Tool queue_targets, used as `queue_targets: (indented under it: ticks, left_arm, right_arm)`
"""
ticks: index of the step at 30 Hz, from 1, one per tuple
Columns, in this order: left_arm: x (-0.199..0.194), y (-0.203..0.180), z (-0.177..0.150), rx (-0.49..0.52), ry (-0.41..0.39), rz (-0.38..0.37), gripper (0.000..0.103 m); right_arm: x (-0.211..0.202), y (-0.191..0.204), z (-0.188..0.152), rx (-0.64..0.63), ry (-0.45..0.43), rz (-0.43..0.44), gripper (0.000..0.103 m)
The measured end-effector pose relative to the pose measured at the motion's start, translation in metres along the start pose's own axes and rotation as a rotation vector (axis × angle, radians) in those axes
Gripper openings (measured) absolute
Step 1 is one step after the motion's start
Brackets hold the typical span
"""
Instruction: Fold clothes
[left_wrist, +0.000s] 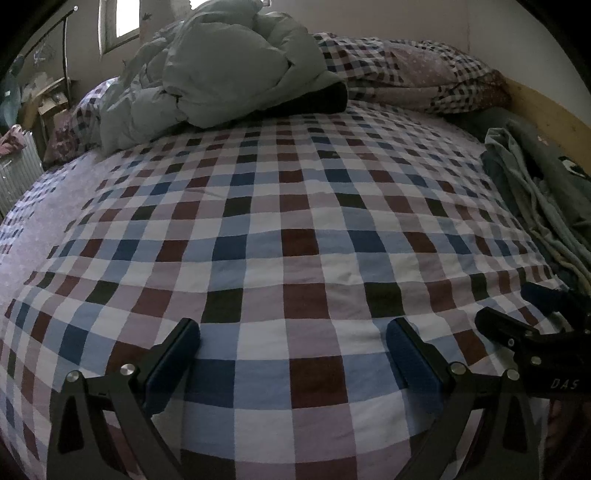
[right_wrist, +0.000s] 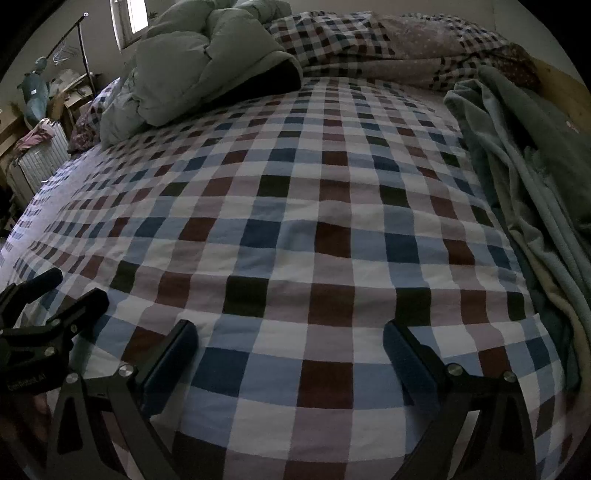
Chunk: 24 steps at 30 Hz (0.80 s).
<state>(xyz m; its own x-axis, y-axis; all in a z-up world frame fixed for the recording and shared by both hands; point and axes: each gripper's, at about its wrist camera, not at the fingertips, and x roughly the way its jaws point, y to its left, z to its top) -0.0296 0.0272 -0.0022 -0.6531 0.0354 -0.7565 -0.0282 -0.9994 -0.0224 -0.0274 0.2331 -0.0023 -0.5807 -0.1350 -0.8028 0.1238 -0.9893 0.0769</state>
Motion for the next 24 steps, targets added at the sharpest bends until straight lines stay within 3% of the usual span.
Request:
queue_targets:
  ticks: [24]
  left_arm:
    - [-0.0012, -0.0019, -0.0030, -0.025, -0.008, -0.002, 0.103]
  right_arm:
    - [-0.0007, 0.0008, -0.0009, 0.003, -0.004, 0.000, 0.103]
